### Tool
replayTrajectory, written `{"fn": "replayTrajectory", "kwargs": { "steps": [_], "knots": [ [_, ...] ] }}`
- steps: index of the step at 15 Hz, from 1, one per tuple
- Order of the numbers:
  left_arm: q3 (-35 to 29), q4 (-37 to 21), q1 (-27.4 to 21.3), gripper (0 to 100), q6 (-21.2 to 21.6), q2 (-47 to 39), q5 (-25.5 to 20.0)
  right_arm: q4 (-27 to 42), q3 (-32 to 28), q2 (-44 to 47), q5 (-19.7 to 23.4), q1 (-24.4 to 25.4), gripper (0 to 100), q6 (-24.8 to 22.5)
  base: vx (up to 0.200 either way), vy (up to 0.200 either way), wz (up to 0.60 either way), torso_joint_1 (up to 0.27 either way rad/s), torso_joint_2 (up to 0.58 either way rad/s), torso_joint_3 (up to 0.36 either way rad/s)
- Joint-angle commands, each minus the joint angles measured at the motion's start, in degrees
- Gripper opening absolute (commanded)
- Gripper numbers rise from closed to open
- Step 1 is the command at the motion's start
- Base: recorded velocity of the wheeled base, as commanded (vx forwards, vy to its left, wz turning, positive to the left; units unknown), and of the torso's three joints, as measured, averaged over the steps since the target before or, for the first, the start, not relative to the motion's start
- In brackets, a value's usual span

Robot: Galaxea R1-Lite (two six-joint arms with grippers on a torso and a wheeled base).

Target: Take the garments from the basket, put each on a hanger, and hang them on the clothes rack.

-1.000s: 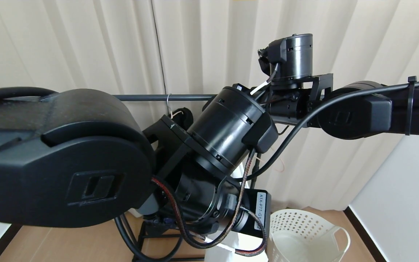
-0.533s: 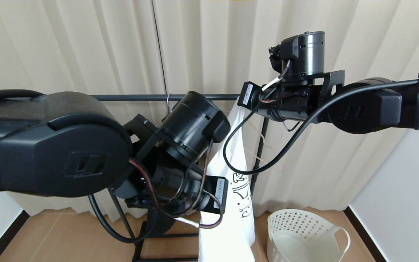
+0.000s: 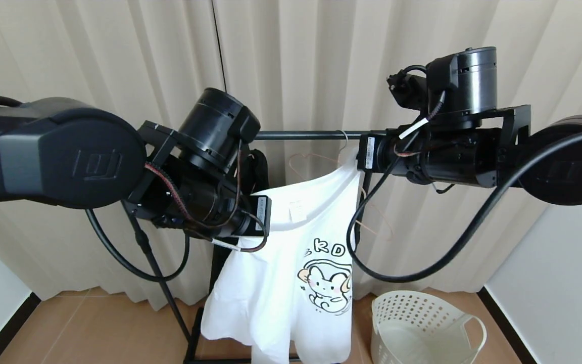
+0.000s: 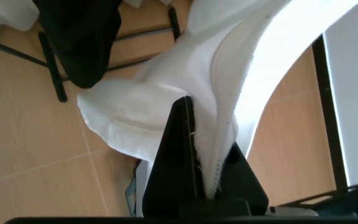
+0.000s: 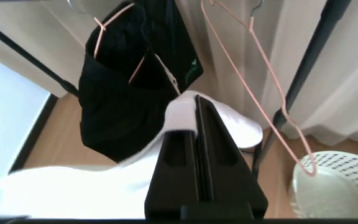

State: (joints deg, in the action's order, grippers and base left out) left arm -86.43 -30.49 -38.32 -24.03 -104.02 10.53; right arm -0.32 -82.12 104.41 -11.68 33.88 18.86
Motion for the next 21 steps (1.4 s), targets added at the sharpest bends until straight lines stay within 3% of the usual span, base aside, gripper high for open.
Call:
{"fn": "replayTrajectory", "kwargs": {
  "steps": [1,6,15,16,21],
  "knots": [
    [-4.1,0.25,0.87,0,0.3,-2.33,0.89,0.05,5.21,-4.57,-2.3,1.81,0,-3.65,0.0,0.0,0.0,0.0,0.0,0.0],
    [-9.72,0.17,0.87,0,0.39,-4.87,3.88,0.05,14.0,-8.35,-7.83,4.35,0,-12.62,0.0,0.0,0.0,0.0,0.0,0.0],
    [-17.02,-0.01,0.87,0,2.41,-6.02,5.11,0.14,16.99,-9.14,-8.54,4.71,0,-15.26,0.0,0.0,0.0,0.0,0.0,0.0],
    [-17.72,-0.01,0.87,0,2.93,-6.02,5.2,0.14,17.6,-9.23,-8.54,4.71,100,-16.31,0.0,0.0,0.0,0.0,0.0,0.0],
    [-20.53,0.08,0.87,0,3.37,-6.02,6.34,-0.3,24.46,-13.27,-7.13,4.71,100,-24.84,0.0,0.0,0.0,0.0,0.0,0.0]
  ]
}}
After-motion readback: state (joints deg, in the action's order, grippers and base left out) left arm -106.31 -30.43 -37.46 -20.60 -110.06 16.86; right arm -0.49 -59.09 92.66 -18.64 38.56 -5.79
